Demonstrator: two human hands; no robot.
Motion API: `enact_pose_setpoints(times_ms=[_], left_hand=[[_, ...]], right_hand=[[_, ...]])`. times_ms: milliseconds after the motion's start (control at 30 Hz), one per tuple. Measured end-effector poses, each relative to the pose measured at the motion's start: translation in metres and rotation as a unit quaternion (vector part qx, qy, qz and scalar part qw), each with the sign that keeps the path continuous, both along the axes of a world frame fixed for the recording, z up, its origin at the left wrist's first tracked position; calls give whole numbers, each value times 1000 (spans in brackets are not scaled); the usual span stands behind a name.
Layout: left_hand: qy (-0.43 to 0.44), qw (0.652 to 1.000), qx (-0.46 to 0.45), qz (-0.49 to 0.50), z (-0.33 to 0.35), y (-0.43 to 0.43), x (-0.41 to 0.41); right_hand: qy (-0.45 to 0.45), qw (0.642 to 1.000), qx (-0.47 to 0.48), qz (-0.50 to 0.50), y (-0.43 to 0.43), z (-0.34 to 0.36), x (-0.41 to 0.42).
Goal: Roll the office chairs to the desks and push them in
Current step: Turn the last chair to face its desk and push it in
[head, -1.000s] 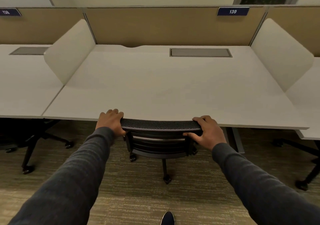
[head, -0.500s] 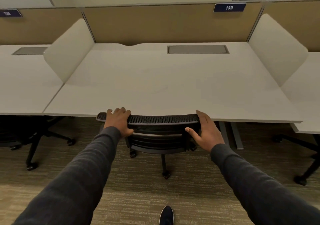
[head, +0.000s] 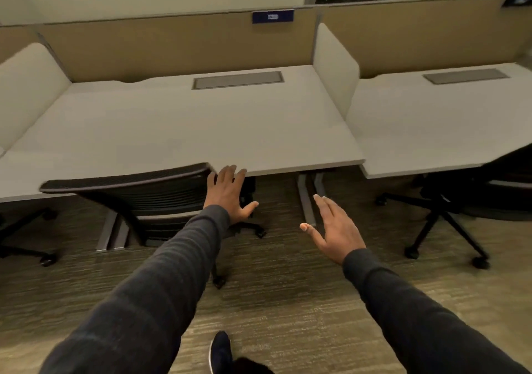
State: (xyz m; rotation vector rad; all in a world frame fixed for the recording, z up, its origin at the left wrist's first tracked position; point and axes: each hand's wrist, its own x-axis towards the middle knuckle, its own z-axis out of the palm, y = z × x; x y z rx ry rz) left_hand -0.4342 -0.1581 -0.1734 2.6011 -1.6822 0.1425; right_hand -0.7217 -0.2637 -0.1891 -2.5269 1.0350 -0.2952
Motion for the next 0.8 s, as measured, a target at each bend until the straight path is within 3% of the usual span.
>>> enact_pose_setpoints(times_ms=[233,800], left_hand=[[24,996,29,-78,-12,-82,-161],[85,978,63,-181,-46,-326,-417]], right_hand=[[19,997,-21,-71,-45,9,-139],[47,985,-27,-162,-231,8,-385]])
